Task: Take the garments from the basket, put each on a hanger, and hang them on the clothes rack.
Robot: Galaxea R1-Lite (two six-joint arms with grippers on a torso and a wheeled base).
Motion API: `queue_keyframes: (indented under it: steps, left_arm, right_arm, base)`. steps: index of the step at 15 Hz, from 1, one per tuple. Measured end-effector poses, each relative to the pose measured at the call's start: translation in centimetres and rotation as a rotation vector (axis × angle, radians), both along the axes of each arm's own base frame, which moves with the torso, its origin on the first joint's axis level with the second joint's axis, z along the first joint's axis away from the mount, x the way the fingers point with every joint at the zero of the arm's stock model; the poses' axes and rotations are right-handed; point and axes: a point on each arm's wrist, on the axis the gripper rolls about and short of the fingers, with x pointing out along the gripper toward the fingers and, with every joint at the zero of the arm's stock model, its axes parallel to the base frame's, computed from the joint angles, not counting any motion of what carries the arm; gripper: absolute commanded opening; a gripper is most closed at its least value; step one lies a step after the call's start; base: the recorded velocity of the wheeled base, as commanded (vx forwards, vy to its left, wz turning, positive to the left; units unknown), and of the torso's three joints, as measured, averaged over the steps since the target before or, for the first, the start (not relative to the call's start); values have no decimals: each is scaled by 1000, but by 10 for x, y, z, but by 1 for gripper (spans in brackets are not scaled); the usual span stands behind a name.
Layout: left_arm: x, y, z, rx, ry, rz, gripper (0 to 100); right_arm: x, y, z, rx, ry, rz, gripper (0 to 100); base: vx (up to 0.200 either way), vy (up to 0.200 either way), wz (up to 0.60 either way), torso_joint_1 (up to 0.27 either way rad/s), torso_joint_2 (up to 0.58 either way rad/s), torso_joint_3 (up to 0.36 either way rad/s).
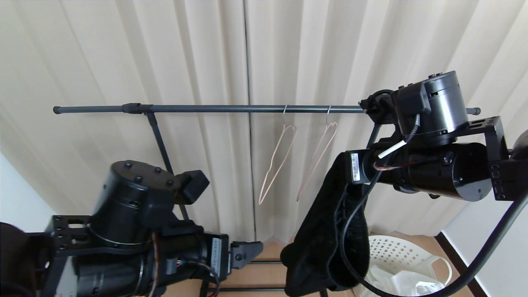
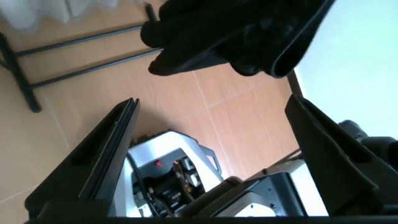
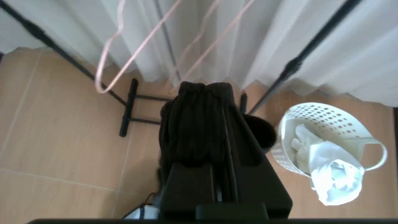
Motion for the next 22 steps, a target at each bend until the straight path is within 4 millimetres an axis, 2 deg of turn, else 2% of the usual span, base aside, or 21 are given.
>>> queue_keyframes:
  steps: [5,8,12,15,17,22]
  left_arm:
    - [11,-41,-19,-23,-6,-68,100]
    - [14,-58,-30,-46,6,-78,100]
    - [21,-70,-33,-33,-10,-53,100]
    - [30,-75,-40,24,-52,51,100]
    - [39,-81,-51,99,-95,165,100]
    - [39,-81,-83,249,-16,172,100]
  right_arm:
    - [-8,24,-9,37,27,22,0]
    - [-13,37,-13,35,29,24,0]
    - [-24,51,-15,43,29,52,0]
    - [-34,57,-12,37,11,66,0]
    - [-40,58,-9,38,-2,71,0]
    - [-48,49,-5,26,-28,36,0]
  base:
    - [0,0,0,0,0,0]
    - [0,0,0,0,0,0]
    - [0,0,0,0,0,0]
    - [0,0,0,0,0,0]
    - [0,0,0,0,0,0]
    - [0,0,0,0,0,0]
